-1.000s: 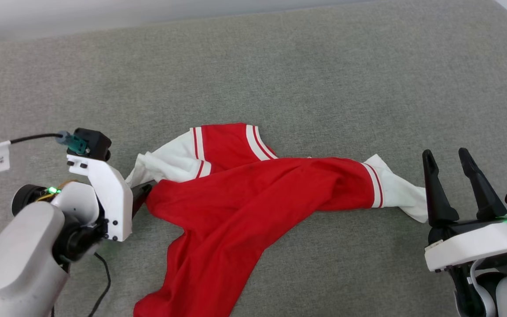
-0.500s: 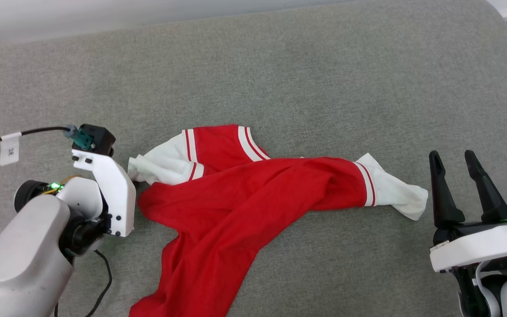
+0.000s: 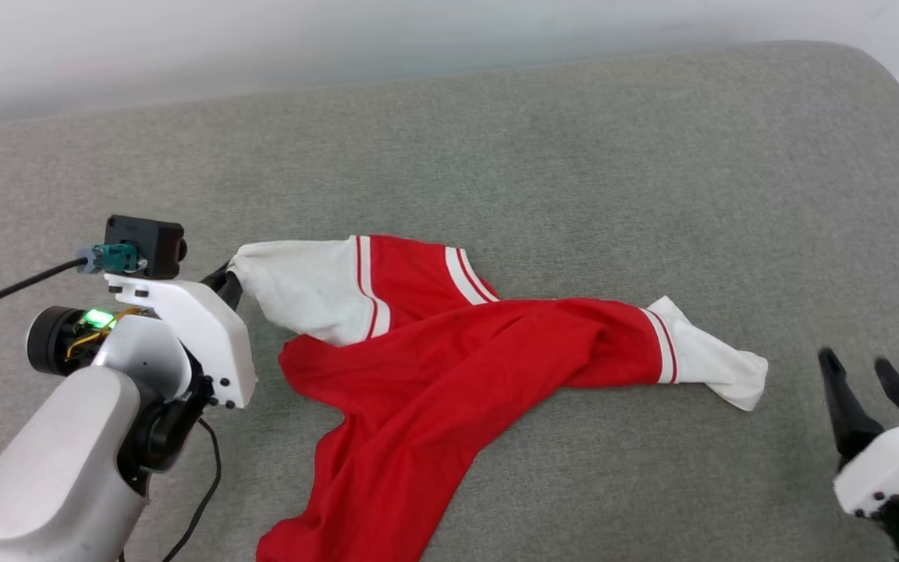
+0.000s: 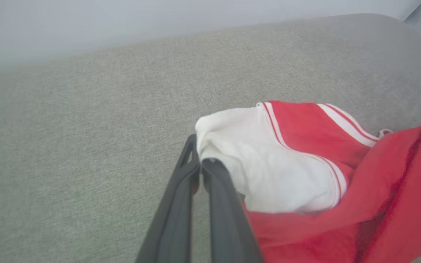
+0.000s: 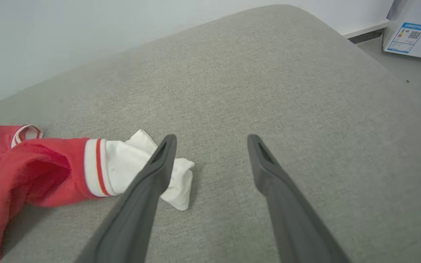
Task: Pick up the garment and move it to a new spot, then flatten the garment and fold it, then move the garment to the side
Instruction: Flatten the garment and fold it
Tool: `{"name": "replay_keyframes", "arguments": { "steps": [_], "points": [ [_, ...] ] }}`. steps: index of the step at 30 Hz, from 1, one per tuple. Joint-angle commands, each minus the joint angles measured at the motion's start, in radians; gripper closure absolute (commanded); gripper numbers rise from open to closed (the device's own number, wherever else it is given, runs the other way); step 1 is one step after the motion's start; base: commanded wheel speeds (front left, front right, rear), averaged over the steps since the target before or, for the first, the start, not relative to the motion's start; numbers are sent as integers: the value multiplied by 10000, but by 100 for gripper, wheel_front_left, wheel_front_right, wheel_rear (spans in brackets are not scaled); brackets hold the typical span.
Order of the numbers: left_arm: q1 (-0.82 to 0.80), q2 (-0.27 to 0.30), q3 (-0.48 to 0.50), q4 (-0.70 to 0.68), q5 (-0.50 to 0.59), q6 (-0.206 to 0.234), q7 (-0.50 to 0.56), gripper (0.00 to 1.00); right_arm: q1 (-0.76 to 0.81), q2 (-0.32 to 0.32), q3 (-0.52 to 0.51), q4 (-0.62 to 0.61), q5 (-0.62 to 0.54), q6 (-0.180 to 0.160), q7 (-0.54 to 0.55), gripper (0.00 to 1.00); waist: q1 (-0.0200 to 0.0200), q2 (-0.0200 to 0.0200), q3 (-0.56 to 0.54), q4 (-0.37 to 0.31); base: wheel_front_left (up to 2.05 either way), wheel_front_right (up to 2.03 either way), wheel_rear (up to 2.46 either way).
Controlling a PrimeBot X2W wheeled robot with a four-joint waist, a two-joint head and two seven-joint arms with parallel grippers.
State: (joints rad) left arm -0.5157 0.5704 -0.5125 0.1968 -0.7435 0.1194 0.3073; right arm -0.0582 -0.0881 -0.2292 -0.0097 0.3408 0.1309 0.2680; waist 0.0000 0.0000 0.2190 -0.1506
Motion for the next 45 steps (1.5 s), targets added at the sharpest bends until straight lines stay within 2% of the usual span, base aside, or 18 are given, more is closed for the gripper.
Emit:
{"name": "replay_keyframes", "arguments": {
  "steps": [1, 4, 9, 20, 21, 23, 29, 35, 41, 45],
  "points": [
    [141, 45, 16, -154, 86, 69, -86, 100, 55, -118, -83, 121, 102, -5, 319, 0, 0, 0, -70, 93, 0, 0, 0],
    [293, 93, 49, -844, 208, 310, -228, 100, -79, -528, -237, 493, 380, -3, 1568, 0, 0, 0, -25, 227, 0, 0, 0],
    [343, 137, 23, -1746, 349, 602, -143, 100, -671, -1010, 275, 1083, 951, -3, 3081, 0, 0, 0, 348, 485, 0, 0, 0],
    [176, 153, 20, -2192, 344, 675, -133, 100, -1865, -1282, 1682, 2909, 1532, -5, 4241, 0, 0, 0, 922, 842, 0, 0, 0],
    [168, 141, 13, -2181, 330, 662, -147, 100, -1920, -1280, 1783, 3103, 1533, -3, 4312, 45, 0, 0, 936, 862, 0, 0, 0],
    [146, 123, 6, -2148, 298, 617, -169, 100, -2005, -1233, 1940, 3467, 1639, -3, 4474, 100, 0, 0, 945, 893, 0, 0, 0],
    [181, 89, 20, -1987, 203, 545, -272, 100, -2336, -1537, 2117, 3754, 1724, -3, 4393, 100, 0, 0, 777, 909, 0, 0, 0],
    [50, 117, 167, -1830, 346, 572, -673, 100, -2927, -2181, 2112, 2862, 1233, -3, 3320, 100, 0, 0, 276, 834, 0, 0, 0],
    [-525, 33, 428, -1567, 498, 620, -1155, 100, -3686, -2475, 2077, 2144, 676, -5, 2775, 100, 0, 0, -299, 783, 0, 0, 0],
    [-1224, -126, 616, -1115, 480, 523, -1379, 100, -4485, -2563, 2101, 2086, 399, -5, 2525, 100, 0, 0, -572, 779, 0, 0, 0]
  ]
}}
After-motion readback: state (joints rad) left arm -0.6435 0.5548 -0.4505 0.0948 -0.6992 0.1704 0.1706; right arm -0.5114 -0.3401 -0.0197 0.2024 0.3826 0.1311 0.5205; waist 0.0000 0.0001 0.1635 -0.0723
